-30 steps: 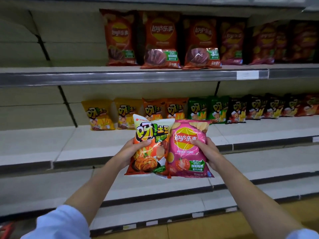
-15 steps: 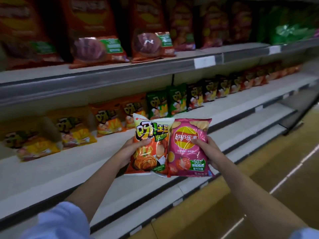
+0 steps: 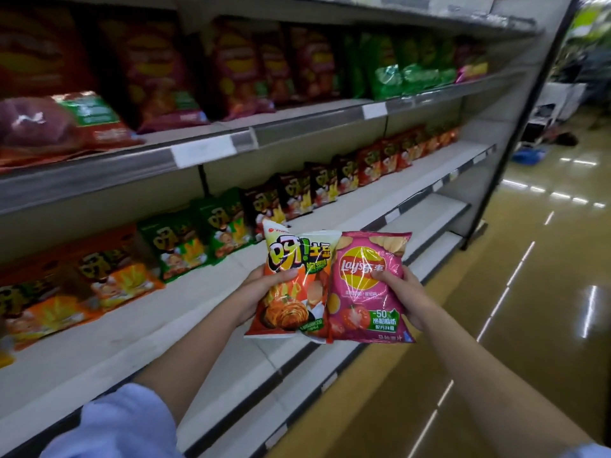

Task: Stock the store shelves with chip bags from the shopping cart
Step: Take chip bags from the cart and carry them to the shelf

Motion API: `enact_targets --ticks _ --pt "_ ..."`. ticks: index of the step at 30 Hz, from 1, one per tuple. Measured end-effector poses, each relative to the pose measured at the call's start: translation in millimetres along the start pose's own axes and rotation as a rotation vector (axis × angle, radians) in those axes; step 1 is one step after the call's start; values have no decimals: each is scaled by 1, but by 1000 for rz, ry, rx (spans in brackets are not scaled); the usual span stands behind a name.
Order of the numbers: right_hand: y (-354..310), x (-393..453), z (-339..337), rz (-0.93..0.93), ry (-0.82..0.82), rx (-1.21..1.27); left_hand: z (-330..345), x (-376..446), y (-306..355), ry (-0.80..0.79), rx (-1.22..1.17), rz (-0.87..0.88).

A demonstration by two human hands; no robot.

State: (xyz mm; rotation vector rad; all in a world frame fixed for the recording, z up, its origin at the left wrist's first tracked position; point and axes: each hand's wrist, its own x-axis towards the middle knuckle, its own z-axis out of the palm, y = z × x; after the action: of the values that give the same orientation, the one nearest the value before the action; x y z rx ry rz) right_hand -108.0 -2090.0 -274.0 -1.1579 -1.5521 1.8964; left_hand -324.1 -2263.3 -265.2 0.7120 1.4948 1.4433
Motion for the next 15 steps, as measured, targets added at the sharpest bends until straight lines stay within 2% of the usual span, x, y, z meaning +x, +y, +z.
enact_targets --ticks 8,15 --pt "-52 47 -143 -44 43 22 132 102 21 -31 -19 42" --pt "-55 73 -224 -16 97 68 210 149 20 -71 13 3"
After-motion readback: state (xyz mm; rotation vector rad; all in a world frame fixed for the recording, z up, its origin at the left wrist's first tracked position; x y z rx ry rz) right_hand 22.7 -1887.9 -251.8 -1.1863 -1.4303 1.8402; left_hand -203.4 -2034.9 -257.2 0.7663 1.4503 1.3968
